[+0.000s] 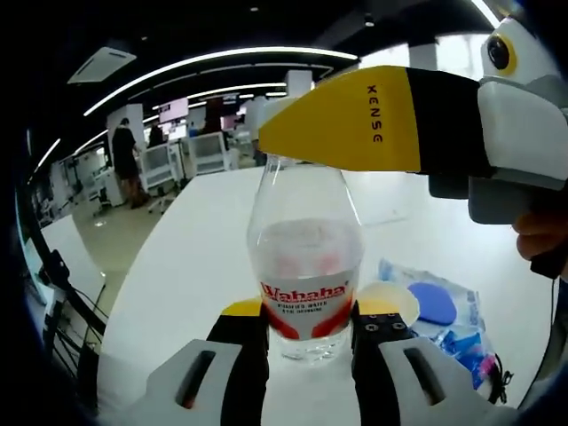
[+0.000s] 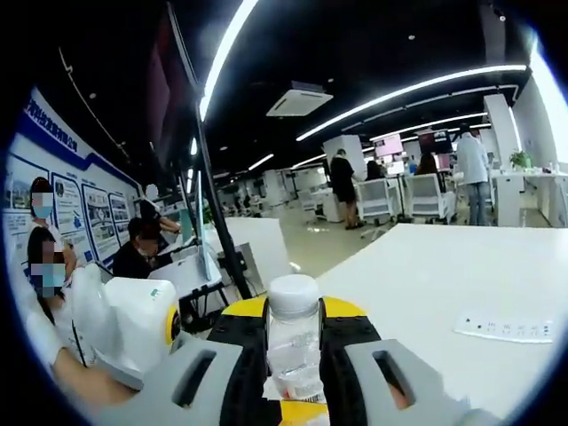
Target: Arrange the tabletop items into an orderly group along one side of the table until the central work area is clear of visible clutter.
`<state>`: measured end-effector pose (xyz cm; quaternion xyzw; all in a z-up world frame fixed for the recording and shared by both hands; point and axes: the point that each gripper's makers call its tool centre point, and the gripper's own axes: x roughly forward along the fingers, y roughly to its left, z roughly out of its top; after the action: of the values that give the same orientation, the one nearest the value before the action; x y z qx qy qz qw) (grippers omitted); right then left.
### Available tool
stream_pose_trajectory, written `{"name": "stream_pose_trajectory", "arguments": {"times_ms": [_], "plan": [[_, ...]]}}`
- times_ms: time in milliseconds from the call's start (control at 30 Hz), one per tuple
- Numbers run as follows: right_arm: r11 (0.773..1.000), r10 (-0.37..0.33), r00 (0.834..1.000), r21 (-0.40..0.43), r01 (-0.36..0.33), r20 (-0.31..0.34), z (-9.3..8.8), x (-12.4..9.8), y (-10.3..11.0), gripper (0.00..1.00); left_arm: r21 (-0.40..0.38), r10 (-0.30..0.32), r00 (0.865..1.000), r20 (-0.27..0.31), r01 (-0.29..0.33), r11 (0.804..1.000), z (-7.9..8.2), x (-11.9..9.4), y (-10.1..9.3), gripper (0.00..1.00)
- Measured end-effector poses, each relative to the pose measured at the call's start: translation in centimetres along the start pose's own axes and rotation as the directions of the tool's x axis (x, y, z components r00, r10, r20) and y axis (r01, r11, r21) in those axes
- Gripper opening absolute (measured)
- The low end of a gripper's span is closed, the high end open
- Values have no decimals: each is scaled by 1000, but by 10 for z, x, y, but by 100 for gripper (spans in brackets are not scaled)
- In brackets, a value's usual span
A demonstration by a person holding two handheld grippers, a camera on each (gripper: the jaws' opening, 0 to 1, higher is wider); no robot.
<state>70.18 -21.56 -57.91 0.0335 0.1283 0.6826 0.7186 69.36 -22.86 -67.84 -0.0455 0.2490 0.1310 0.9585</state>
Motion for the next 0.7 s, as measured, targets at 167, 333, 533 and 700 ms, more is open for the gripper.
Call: {"name": "stream_pose_trajectory", "arguments": {"times_ms": [167,333,533,700], "plan": [[1000,-9,1000,11,9,-16,-8,0,-13,17,6,-5,1000,-19,5,1000,-7,9,-1,31],[1000,-17,999,15,17,-32,-21,-2,-17,17,12,-11,999,-37,11,1000,-17,15,-4,31],[1000,-10,999,16,11,-52,-34,-4,-19,17,18,-20,998,-59,21,1000,-28,20,-7,31],[1000,-23,998,-4,22,-58,-38,-5,-22,17,16,-26,997,-76,27,1000,-34,24,-9,31]]}}
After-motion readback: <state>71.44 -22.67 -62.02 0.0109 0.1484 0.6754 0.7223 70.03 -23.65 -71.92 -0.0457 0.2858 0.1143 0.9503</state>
